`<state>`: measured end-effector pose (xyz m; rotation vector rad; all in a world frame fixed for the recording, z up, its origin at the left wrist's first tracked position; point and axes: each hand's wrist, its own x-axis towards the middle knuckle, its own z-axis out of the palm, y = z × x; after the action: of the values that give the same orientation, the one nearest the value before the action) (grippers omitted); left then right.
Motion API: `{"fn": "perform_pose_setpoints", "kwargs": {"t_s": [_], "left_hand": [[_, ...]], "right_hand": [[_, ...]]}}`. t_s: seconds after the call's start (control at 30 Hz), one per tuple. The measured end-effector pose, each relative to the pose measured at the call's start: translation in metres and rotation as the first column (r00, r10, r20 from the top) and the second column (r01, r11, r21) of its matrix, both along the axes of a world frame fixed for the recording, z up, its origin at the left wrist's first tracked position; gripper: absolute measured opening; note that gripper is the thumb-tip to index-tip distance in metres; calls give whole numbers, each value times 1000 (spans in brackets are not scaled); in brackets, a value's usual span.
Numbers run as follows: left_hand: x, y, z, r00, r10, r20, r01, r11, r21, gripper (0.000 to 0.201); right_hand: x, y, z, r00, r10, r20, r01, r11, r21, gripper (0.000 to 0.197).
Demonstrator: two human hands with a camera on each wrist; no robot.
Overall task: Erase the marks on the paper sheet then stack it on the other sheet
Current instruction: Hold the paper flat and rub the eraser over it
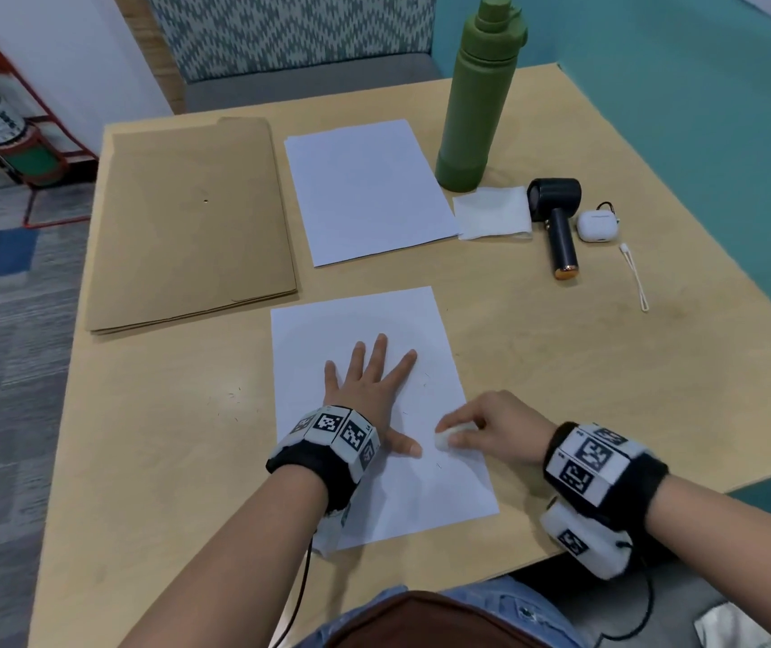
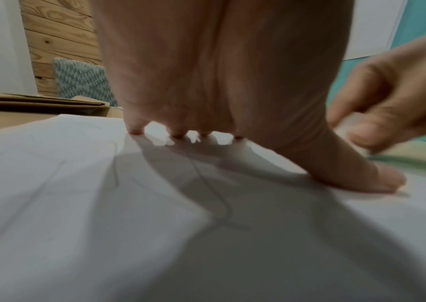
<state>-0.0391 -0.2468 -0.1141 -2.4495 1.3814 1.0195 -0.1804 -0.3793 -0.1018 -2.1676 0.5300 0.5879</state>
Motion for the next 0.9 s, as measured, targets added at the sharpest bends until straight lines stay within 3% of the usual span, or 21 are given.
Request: {"fn": "perform_pose_setpoints", "kwargs": {"t_s": [0.07, 0.2, 0.3, 0.43, 0.63, 0.8, 0.9], "left_hand": [[0, 0, -1, 1000, 0, 3, 0, 1000, -5, 125], [0, 0, -1, 1000, -1, -2, 1, 1000, 0, 126], [0, -1, -1, 1000, -2, -5, 2, 1000, -2, 127], [0, -1, -2, 1000, -6, 10, 6, 1000, 5, 126], [0, -1, -2, 1000, -3, 4, 3, 1000, 9, 127], [0, -1, -3, 1000, 0, 2, 0, 1000, 9, 127], [0, 0, -3, 1000, -6, 5, 6, 1000, 3, 127]], "right_hand": [[15, -6, 3, 998, -49, 39, 52, 996, -70, 26], [29, -7, -4, 936, -306, 175, 322, 944, -72, 27], [3, 1, -10, 952, -277, 131, 282, 959, -25, 29], [-7, -5, -6, 992, -125, 24, 125, 992, 20, 25], [14, -4, -8, 909, -385, 161, 389, 921, 2, 26], [-18, 5, -4, 994, -108, -7, 108, 994, 9, 28], [2, -4, 3, 997, -78, 20, 78, 997, -7, 26]]}}
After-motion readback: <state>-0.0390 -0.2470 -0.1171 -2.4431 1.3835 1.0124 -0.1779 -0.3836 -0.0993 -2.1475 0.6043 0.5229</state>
